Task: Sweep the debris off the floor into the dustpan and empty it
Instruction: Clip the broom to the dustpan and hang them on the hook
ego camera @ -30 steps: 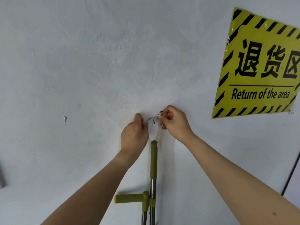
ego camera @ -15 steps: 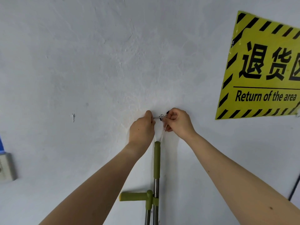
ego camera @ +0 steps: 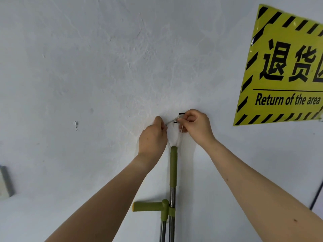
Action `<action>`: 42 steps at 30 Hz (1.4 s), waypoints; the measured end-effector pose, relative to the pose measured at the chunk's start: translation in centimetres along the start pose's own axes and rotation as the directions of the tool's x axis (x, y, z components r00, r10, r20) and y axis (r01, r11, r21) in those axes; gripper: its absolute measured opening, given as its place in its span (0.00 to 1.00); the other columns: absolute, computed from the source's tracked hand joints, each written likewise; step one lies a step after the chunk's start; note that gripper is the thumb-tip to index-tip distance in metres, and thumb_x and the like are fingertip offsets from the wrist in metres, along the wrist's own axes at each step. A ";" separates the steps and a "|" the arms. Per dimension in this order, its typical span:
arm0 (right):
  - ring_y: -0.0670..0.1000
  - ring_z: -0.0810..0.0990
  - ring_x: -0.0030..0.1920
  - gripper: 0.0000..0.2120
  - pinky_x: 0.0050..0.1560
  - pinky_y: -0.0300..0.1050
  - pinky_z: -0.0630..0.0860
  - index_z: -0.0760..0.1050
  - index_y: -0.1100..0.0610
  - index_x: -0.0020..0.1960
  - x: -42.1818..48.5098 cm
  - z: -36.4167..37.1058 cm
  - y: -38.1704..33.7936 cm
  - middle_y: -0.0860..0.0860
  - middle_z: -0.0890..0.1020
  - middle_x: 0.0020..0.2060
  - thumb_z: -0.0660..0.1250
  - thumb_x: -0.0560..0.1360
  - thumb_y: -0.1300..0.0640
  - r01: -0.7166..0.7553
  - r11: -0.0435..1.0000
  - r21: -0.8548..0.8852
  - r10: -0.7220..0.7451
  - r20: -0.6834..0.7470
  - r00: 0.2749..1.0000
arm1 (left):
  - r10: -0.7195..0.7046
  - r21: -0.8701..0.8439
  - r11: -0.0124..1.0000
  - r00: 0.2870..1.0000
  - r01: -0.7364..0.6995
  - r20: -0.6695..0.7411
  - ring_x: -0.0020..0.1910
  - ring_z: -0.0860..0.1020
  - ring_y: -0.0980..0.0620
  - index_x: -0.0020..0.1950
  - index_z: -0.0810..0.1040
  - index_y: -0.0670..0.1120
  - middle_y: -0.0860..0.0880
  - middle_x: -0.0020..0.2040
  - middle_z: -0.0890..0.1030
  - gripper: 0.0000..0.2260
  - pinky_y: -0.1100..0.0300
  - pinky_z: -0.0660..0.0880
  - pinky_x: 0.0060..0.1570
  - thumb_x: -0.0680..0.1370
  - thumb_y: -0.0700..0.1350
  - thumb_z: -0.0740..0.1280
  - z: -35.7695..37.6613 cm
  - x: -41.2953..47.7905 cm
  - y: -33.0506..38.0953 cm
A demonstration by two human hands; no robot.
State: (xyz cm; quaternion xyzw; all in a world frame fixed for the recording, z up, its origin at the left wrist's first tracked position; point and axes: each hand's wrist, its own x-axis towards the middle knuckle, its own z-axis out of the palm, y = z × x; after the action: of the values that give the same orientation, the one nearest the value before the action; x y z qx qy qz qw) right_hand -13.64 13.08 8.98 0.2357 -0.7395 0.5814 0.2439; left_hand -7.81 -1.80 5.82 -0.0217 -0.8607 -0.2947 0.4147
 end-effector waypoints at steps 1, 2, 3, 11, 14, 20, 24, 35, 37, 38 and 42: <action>0.51 0.82 0.28 0.09 0.30 0.42 0.79 0.76 0.60 0.37 0.2 -0.1 -0.1 0.56 0.83 0.29 0.76 0.71 0.61 -0.084 0.995 0.057 0.083 0.025 0.996 | -0.005 -0.008 1.000 1.000 0.005 0.006 0.28 0.73 0.45 0.45 0.67 0.45 0.51 0.29 0.72 0.06 0.56 0.67 0.27 0.80 0.45 0.61 -0.1 0.1 0.0; 0.53 0.83 0.28 0.10 0.30 0.43 0.80 0.76 0.61 0.36 0.3 -0.3 -0.2 0.57 0.84 0.30 0.76 0.70 0.61 -0.163 0.984 0.071 0.159 0.060 0.985 | -0.005 -0.012 1.000 1.000 0.005 0.011 0.29 0.73 0.45 0.45 0.68 0.45 0.50 0.29 0.73 0.06 0.54 0.69 0.27 0.80 0.45 0.61 -0.1 0.1 0.0; 0.54 0.83 0.28 0.10 0.30 0.43 0.80 0.76 0.62 0.37 0.4 -0.4 -0.3 0.58 0.84 0.30 0.77 0.70 0.60 -0.234 0.969 0.077 0.225 0.107 0.968 | -0.002 -0.011 1.000 1.000 0.002 0.015 0.29 0.74 0.45 0.45 0.68 0.45 0.50 0.30 0.74 0.06 0.53 0.71 0.28 0.80 0.45 0.61 -0.1 0.1 0.0; 0.52 0.83 0.27 0.12 0.29 0.43 0.81 0.76 0.59 0.35 0.3 -0.2 -0.6 0.53 0.83 0.27 0.78 0.69 0.55 -0.220 0.960 -0.172 0.246 0.148 0.958 | 0.005 0.012 1.000 0.999 -0.005 0.050 0.31 0.77 0.46 0.46 0.69 0.45 0.48 0.33 0.78 0.06 0.47 0.77 0.33 0.80 0.47 0.61 -0.2 -0.1 0.0; 0.51 0.82 0.25 0.13 0.26 0.40 0.78 0.75 0.62 0.35 -0.6 0.7 -0.4 0.54 0.82 0.25 0.77 0.69 0.57 -0.196 0.962 -0.191 0.227 0.162 0.960 | 0.026 0.033 0.999 0.998 -0.028 0.051 0.31 0.77 0.45 0.46 0.69 0.45 0.48 0.33 0.78 0.06 0.50 0.75 0.31 0.81 0.45 0.60 0.0 -0.2 0.0; 0.54 0.81 0.31 0.11 0.34 0.49 0.80 0.77 0.62 0.37 -1.8 1.6 0.2 0.54 0.81 0.28 0.72 0.73 0.56 0.013 0.954 -0.301 0.002 0.047 0.999 | 0.001 -0.043 0.999 1.000 -0.001 0.006 0.29 0.75 0.45 0.47 0.69 0.45 0.49 0.30 0.76 0.05 0.50 0.73 0.29 0.80 0.45 0.61 0.1 -0.5 0.1; 0.50 0.79 0.34 0.07 0.37 0.48 0.79 0.79 0.59 0.41 -1.7 0.8 -0.4 0.49 0.81 0.32 0.69 0.75 0.57 0.218 0.842 -0.494 -0.216 0.062 0.974 | 0.006 -0.090 0.996 1.000 -0.005 0.006 0.30 0.77 0.45 0.47 0.70 0.44 0.47 0.32 0.78 0.05 0.46 0.77 0.33 0.80 0.45 0.60 0.0 -0.4 0.0; 0.47 0.78 0.33 0.04 0.37 0.42 0.77 0.78 0.59 0.41 0.2 -0.6 -0.7 0.48 0.80 0.32 0.70 0.75 0.62 0.359 0.811 -0.461 -0.343 0.123 0.931 | 0.027 -0.064 0.998 0.999 -0.030 -0.034 0.28 0.72 0.43 0.45 0.67 0.42 0.47 0.30 0.72 0.06 0.51 0.69 0.27 0.81 0.41 0.57 0.3 -0.5 0.3; 0.47 0.76 0.31 0.07 0.35 0.44 0.76 0.76 0.58 0.39 0.0 -0.6 -0.1 0.48 0.78 0.30 0.70 0.75 0.60 0.325 0.837 -0.441 -0.303 0.122 0.945 | 0.033 -0.040 0.999 0.999 -0.034 -0.033 0.27 0.70 0.46 0.44 0.67 0.43 0.48 0.30 0.72 0.06 0.55 0.65 0.25 0.81 0.42 0.58 0.3 -0.4 0.2; 0.48 0.75 0.30 0.08 0.33 0.46 0.75 0.74 0.58 0.38 0.0 -0.6 0.1 0.48 0.77 0.29 0.70 0.74 0.60 0.322 0.835 -0.447 -0.293 0.135 0.946 | 0.038 -0.028 0.999 0.999 -0.039 -0.030 0.26 0.69 0.47 0.44 0.66 0.44 0.49 0.30 0.72 0.07 0.56 0.64 0.25 0.81 0.42 0.58 0.3 -0.4 0.2; 0.50 0.76 0.31 0.10 0.34 0.47 0.76 0.72 0.56 0.37 0.0 -0.2 0.1 0.50 0.78 0.31 0.72 0.74 0.58 0.321 0.826 -0.463 -0.231 0.243 0.942 | 0.042 -0.033 0.999 0.999 -0.043 -0.023 0.26 0.69 0.48 0.44 0.66 0.44 0.51 0.29 0.71 0.07 0.57 0.63 0.25 0.81 0.42 0.59 0.4 -0.5 0.0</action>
State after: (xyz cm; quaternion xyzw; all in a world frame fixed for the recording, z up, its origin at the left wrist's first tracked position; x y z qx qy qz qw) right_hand -13.68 13.27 8.97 0.3204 -0.8403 0.3072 0.3114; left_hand -7.80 -1.47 5.29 -0.0436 -0.8501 -0.3006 0.4302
